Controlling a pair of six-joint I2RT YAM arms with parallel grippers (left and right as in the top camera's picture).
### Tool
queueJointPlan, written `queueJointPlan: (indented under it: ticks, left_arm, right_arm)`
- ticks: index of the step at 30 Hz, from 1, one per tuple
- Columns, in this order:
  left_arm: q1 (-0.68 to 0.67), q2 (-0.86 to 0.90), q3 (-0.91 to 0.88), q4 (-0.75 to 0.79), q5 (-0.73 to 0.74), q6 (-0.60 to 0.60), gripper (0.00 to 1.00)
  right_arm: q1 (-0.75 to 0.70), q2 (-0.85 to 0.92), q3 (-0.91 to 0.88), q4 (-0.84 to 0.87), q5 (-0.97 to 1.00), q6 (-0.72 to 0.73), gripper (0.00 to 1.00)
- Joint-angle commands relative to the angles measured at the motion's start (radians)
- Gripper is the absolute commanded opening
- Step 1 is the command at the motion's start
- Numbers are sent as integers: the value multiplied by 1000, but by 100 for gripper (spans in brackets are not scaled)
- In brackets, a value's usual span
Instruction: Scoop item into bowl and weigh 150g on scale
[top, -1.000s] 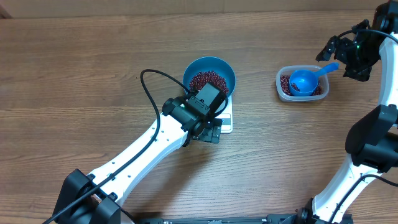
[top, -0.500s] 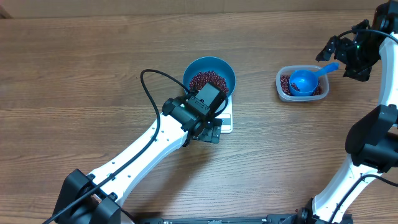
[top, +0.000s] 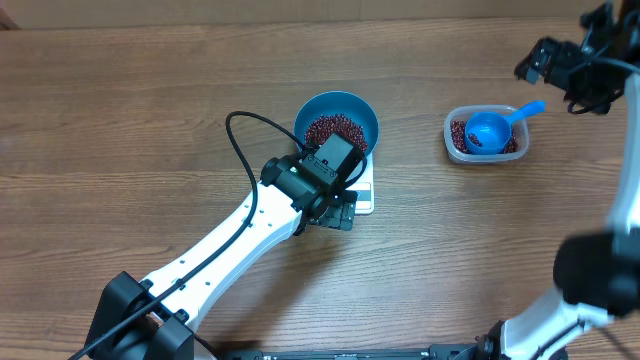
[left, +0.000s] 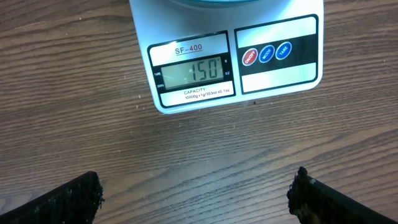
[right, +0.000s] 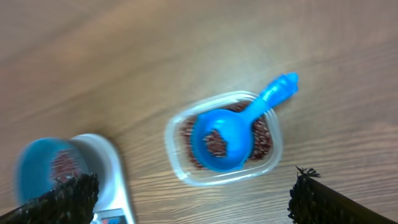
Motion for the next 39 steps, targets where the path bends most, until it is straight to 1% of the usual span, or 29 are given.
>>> queueJointPlan:
  ticks: [1,10,15,18,22,26,30,39]
  left_arm:
    - [2,-16,17,4,-13,-18,100]
    - [2,-16,17,4,-13,-18,99]
    - [2,-16,17,4,-13,-18,100]
    - [2,-16,17,4,-13,-18,100]
    - [2,-16,17,4,-13,-18,100]
    - [2,-16,17,4,-13,-18,100]
    - [2,-16,17,4,-13,-18,99]
    - [2,-16,17,4,-13,-18,99]
  right_arm:
    - [34,-226,14,2,1,5,100]
    - [46,-458,14,2,1,5,100]
    - [46,-527,14,-6,1,5,100]
    - [55,-531,13,-5,1,5,100]
    - [108,-507,-12,-5,1,6,100]
    - [189,-489,-68,-5,1,6,100]
    - [232,-477,-124,-5,1,5,100]
    - [238,-481,-298,-5,1,5,100]
